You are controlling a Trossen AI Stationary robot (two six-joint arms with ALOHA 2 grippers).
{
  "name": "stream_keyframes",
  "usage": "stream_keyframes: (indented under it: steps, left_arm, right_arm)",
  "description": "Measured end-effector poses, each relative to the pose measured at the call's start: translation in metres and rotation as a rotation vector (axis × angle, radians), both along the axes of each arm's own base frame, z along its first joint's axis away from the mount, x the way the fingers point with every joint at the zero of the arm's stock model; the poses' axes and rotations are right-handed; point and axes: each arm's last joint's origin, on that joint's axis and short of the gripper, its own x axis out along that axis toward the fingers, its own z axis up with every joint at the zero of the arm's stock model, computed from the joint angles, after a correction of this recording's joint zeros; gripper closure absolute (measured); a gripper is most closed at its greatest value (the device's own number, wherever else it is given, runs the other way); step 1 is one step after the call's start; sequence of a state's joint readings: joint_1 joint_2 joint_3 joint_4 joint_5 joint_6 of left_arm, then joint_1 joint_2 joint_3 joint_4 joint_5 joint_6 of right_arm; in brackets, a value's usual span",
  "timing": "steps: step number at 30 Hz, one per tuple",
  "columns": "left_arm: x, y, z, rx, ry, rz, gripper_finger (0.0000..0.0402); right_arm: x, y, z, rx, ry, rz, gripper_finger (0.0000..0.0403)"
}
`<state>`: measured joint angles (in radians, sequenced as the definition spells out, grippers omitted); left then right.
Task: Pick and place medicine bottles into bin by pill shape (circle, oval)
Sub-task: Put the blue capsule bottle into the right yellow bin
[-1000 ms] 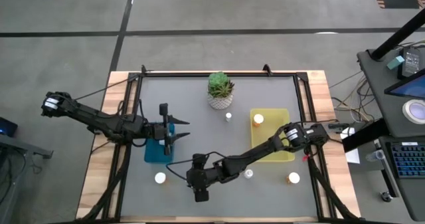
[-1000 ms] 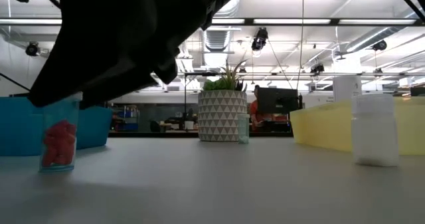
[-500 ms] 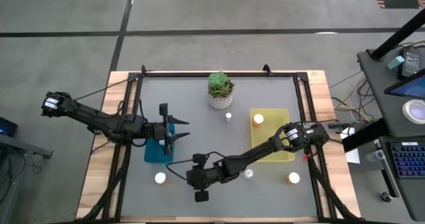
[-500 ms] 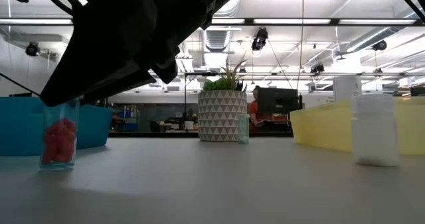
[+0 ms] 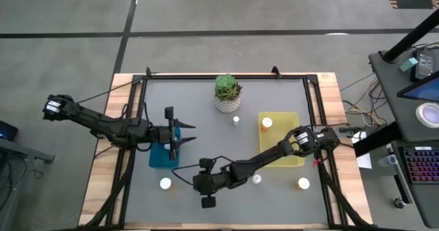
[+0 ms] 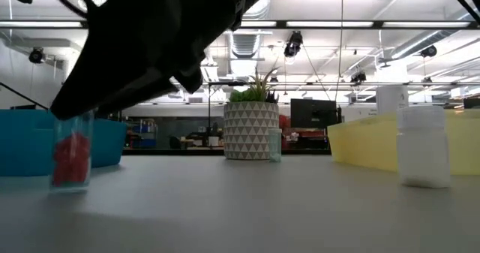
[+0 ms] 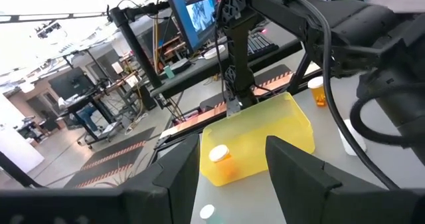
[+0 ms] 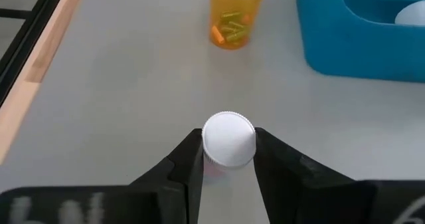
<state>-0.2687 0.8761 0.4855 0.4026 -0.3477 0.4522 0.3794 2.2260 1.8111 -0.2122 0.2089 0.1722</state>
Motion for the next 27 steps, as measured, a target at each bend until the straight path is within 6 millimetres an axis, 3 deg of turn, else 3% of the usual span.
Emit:
stream_keyframes:
  steps: [9, 27]
  left_arm:
    - [0.000, 0.000, -0.001, -0.001, 0.002, 0.000, 0.0244]
    - [0.000, 0.000, -0.001, -0.003, 0.002, 0.000, 0.0244]
  right_arm:
    - [-0.014, 0.003, 0.030, -0.026, 0.017, -0.005, 0.0296]
    - [-0.070, 0.004, 0.076, -0.184, 0.087, -0.150, 0.0296]
